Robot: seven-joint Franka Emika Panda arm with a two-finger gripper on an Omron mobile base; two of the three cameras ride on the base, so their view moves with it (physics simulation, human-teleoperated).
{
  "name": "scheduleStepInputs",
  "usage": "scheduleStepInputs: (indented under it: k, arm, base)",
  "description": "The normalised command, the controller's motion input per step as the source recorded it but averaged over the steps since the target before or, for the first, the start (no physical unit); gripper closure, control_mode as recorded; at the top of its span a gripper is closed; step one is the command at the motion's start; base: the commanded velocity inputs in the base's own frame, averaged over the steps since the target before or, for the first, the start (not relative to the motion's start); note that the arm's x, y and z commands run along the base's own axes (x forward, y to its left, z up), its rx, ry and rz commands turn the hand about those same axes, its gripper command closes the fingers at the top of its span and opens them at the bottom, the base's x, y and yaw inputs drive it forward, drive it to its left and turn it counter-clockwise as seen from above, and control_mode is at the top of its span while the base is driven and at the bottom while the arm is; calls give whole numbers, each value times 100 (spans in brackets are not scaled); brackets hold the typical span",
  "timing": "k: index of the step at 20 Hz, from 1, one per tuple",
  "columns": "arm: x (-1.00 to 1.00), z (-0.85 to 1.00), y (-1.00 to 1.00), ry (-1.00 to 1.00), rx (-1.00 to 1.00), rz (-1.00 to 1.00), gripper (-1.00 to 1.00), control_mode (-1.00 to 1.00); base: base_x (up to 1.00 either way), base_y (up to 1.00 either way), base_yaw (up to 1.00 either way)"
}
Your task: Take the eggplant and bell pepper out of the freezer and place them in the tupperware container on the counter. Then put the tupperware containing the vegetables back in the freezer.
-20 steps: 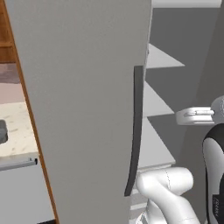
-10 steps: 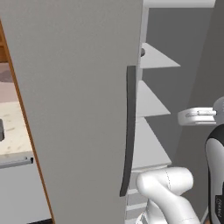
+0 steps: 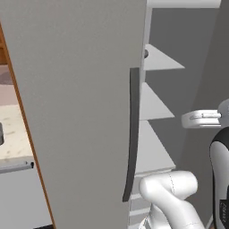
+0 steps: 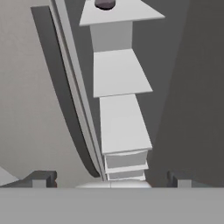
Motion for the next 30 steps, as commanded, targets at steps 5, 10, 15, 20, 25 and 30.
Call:
scheduleStepInputs:
  k: [5, 10, 15, 20, 25, 30]
  arm:
    - [0, 0, 0, 0, 0, 0, -100, 100]
    - [0, 0, 0, 0, 0, 0, -100, 100]
    - [0, 1, 0, -1, 0, 0, -100, -100]
    - [0, 27, -2, -18, 0, 0, -100, -100]
    - [15, 48, -1, -19, 0, 0, -100, -100]
    - [62, 37, 0, -4, 0, 0, -100, -100]
  base:
    - [100, -9, -1]
    - [100, -1, 0]
    - [40, 0, 0]
    - [0, 0, 0]
    - [0, 0, 0]
    - [0, 0, 0]
